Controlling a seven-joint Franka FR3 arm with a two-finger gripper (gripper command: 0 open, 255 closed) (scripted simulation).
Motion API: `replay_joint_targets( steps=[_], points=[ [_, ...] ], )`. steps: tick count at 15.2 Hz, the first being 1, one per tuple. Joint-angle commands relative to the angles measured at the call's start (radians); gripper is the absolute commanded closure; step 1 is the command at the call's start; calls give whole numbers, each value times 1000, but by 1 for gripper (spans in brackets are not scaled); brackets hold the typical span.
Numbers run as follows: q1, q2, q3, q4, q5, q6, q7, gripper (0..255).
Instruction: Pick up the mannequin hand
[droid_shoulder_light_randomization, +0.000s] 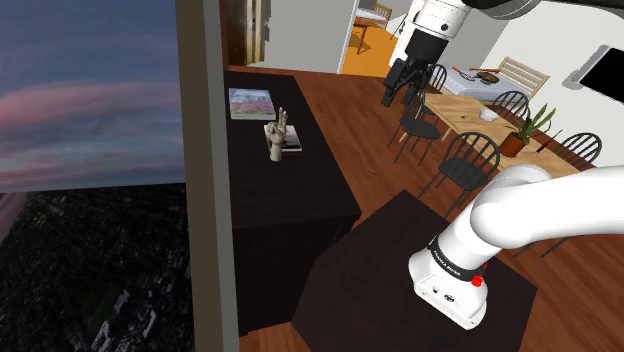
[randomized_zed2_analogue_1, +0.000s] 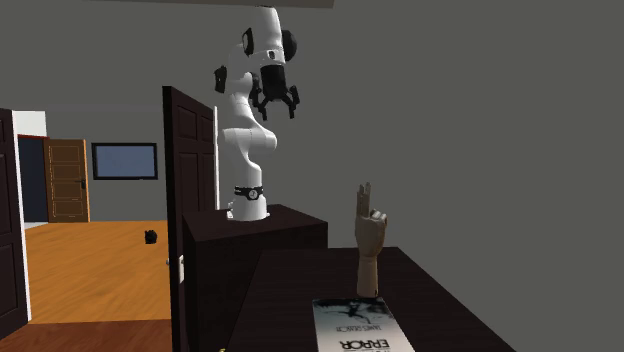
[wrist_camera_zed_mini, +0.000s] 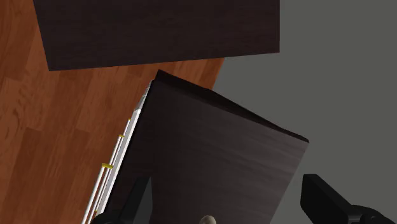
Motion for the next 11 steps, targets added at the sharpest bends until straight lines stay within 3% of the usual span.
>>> replay_joint_targets(
  steps=[1, 11],
  points=[
    [0, 0, 0, 0, 0, 0, 0, 0],
    [50, 449, -21, 212, 12, 164, -124, 0]
  ],
)
